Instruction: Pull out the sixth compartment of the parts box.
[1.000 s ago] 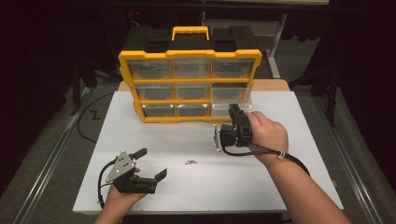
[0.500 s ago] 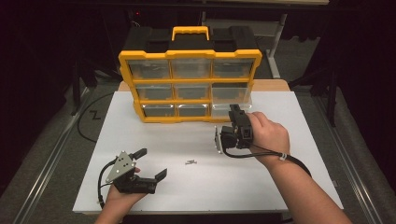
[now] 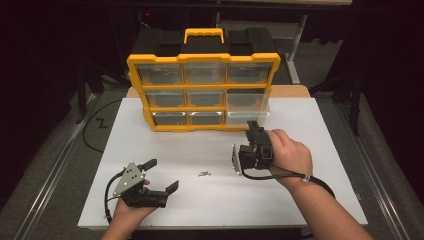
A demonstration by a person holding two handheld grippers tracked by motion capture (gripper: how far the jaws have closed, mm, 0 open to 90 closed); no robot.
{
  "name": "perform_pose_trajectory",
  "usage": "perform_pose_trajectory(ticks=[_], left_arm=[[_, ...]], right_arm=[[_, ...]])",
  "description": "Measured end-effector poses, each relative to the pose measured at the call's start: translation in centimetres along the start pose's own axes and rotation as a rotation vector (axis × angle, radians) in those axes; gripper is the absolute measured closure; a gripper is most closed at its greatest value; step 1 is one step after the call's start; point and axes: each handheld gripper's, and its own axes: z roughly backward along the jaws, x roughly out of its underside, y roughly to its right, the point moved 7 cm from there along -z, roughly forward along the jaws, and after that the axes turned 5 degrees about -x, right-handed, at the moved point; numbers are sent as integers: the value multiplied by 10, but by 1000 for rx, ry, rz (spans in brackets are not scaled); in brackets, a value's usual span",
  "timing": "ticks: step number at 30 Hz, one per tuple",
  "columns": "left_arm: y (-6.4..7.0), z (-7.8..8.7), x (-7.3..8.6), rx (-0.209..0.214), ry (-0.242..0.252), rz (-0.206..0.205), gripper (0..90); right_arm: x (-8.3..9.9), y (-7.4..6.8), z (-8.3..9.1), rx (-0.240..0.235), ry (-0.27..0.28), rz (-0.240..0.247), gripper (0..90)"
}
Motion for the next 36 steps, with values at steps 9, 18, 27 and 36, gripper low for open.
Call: perform_pose_trajectory(ticks=[9,18,27,36], left_arm=[[0,0,0,0,-1,-1,2],[0,0,0,0,3,2,2],[0,0,0,-1,2,0,2],[0,0,0,-1,5,1,2]], right_arm=[[6,-23,2,-29,6,-20,560],[12,-47,4,-74,6,-36,517],[15,-73,3,-130,-2,-56,460],[20,-94,0,-161,-17,-63,401]])
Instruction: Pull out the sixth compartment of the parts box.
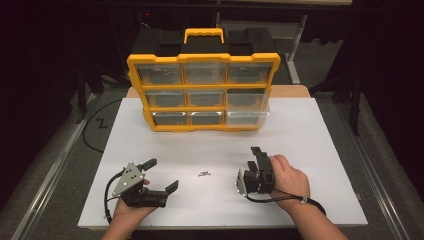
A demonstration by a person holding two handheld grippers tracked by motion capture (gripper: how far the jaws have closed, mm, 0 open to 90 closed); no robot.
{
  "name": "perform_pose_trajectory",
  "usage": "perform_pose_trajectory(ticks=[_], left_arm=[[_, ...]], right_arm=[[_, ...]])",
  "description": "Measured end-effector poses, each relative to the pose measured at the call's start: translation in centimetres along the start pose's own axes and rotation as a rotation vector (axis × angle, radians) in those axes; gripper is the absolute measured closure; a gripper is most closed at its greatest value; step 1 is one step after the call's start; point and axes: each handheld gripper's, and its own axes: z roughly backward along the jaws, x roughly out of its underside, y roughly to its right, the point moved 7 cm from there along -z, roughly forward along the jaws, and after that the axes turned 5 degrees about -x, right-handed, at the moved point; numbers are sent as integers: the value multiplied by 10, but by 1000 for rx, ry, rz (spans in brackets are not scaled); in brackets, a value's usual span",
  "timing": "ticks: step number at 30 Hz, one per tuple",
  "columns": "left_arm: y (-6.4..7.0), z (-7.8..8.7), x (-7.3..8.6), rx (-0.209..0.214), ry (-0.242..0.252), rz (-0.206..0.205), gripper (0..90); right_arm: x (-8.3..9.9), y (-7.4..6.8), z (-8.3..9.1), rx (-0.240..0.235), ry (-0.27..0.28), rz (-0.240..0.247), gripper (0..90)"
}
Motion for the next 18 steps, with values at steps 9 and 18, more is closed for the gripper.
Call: perform_pose_trajectory(ticks=[9,18], left_arm=[[0,0,0,-2,0,0,2],[-1,-1,1,-5,1,4,2]], right_arm=[[4,-17,-5,-24,11,-27,330],[7,-31,-7,-29,27,-52,259]])
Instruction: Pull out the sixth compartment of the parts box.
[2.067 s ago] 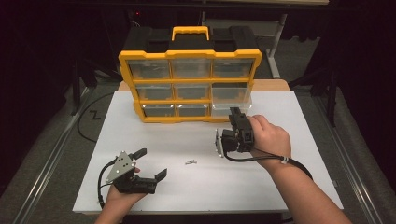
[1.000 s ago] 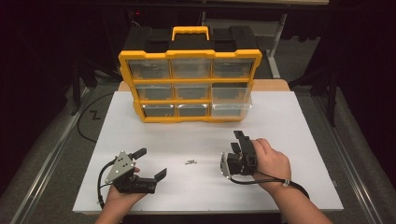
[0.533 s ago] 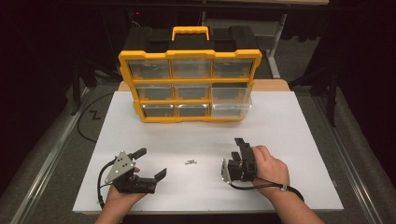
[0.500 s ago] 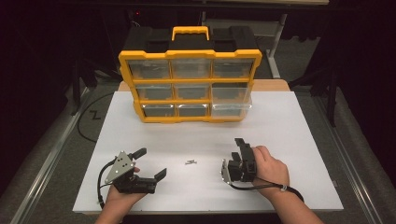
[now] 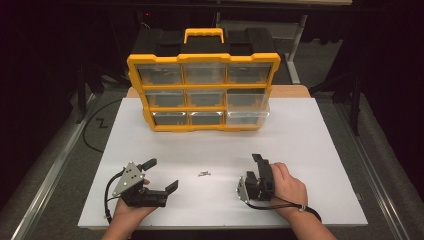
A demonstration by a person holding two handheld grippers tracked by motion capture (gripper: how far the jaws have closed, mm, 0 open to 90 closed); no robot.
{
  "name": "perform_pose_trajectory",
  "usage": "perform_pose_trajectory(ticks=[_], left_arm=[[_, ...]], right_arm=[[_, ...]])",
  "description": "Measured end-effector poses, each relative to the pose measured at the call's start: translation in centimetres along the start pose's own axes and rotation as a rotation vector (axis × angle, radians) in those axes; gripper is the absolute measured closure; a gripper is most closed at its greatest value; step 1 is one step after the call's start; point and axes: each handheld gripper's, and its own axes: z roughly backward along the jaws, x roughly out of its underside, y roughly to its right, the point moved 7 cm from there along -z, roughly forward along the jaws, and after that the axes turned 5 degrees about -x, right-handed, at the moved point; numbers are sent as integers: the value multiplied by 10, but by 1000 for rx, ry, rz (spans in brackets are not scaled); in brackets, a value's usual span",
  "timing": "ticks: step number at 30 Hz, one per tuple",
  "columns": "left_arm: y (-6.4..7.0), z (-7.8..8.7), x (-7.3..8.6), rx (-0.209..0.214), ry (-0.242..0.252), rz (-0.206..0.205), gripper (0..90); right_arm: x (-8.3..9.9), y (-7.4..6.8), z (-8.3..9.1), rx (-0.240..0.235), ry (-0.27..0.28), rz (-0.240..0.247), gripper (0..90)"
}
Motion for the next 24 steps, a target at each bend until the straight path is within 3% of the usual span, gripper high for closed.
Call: perform_pose_trajectory(ticks=[9,16,18,24], left_arm=[[-2,-1,1,-4,-3,3,2],[-2,-1,0,-3,-4,1,2],[-2,-1,0,-4,-2,2,2],[-2,-1,0,0,-4,2,2]], right_arm=[[5,-1,-1,30,17,-51,226],[6,2,1,13,59,-149,224],[8,4,2,24,52,-170,224],[12,5,2,-3,67,-236,207]])
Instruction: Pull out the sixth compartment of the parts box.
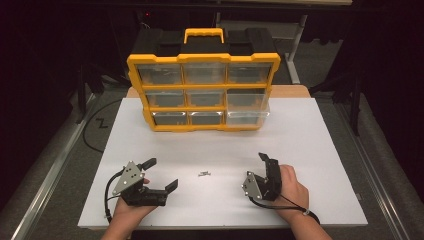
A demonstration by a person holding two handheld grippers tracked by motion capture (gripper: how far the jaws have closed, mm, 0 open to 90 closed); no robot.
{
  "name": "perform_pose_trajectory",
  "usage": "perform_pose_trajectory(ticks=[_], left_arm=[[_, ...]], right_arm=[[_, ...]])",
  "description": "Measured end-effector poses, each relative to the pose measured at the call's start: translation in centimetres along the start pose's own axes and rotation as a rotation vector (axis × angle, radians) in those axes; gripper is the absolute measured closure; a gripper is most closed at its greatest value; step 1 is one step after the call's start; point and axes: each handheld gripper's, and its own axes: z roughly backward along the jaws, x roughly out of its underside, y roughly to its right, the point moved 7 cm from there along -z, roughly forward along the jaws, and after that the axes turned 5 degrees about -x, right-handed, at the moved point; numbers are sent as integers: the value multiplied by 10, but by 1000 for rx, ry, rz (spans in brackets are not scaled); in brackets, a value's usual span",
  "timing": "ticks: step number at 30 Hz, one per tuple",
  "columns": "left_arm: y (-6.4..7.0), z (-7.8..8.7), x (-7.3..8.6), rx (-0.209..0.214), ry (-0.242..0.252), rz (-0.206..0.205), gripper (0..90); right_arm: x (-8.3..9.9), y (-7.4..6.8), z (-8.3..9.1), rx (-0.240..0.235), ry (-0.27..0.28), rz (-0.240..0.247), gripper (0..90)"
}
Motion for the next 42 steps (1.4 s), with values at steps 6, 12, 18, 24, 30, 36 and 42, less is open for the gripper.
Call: perform_pose_trajectory(ticks=[6,12,18,24,30,36,42], left_arm=[[0,0,0,-2,-2,2,2],[0,0,1,-5,-3,3,2],[-1,-1,1,-7,-7,2,2],[-1,0,1,-8,-7,1,2],[0,-1,1,-8,-9,-1,2],[-2,-1,2,-13,-11,5,2],[-3,-3,3,-12,-15,14,2]], right_arm=[[-1,-1,-1,-26,18,-53,178],[2,2,1,-63,40,-197,170],[7,8,0,-107,68,-316,161],[10,11,0,-153,94,-438,142],[13,15,2,-201,120,-574,93],[12,19,5,-220,160,-632,68],[13,25,12,-237,218,-706,50]])
